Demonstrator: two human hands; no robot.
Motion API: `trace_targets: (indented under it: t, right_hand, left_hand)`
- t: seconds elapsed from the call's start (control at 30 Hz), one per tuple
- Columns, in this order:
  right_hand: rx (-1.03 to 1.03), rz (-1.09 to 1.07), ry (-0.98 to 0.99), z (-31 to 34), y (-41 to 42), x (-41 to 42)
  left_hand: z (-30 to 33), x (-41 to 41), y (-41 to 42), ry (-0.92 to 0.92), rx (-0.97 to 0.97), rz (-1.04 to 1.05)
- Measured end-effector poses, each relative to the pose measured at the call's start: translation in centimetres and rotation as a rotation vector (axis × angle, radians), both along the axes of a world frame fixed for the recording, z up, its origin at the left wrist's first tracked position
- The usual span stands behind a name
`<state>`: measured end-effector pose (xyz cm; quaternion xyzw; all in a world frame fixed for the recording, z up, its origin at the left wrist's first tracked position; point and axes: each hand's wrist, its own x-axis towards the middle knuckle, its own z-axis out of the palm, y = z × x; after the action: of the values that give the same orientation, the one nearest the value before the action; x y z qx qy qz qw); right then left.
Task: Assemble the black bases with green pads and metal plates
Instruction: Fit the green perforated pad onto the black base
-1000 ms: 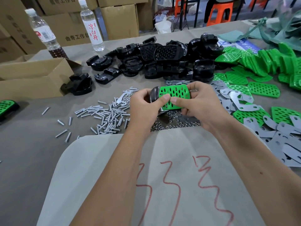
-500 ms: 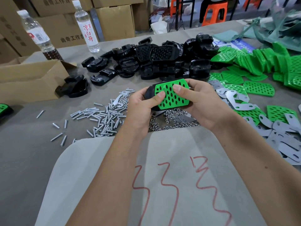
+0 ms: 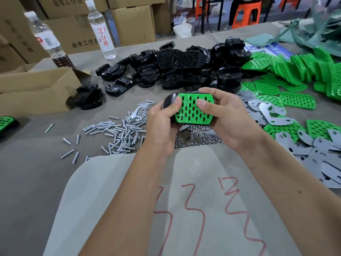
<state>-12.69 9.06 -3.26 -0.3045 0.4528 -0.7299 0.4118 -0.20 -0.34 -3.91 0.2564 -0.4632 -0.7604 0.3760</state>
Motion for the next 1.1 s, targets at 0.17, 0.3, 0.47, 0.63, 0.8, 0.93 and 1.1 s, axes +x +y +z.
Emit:
trace_targets:
  t: [0.17,0.3,0.47,0.63,0.8,0.93,1.1]
  right_hand:
    - [0.041,-0.059,0.046,-0.2,-0.3,-0.3]
    - [-0.012,-0.041,0.017,-0.1,-0.1,-0.3]
    - [-0.113,0.052,-0.066,0.0,0.2,-0.1]
    - [-0.171,0.150,-0.097,-0.2,0.2,-0.4]
    - [-0.061,0.067,0.062,-0.1,0.0,-0.8]
    - [0.017,-0.060,0.170,-0.3,-0.2,-0.4]
    - [-0.050,-0.045,0.006,-0.3,-0.2,-0.1]
  left_hand:
    - [0.0,-0.6,0.8,-0.040,-0.032,0.052]
    - [0.1,-0.5,0.9,-0.011,0.003,0.038]
    - [0.4,-0.1,0.5,0.090,0.017,-0.039]
    - [0.6,0.3,0.3,0.126,0.006,-0.119]
    - [0.3,0.0,0.2,-0.015,-0.155,0.024]
    - [0.1,-0.3,0.5,-0.066,-0.230,0.099]
    - [0.3,-0.9,1.2,0.033,-0.017,0.079]
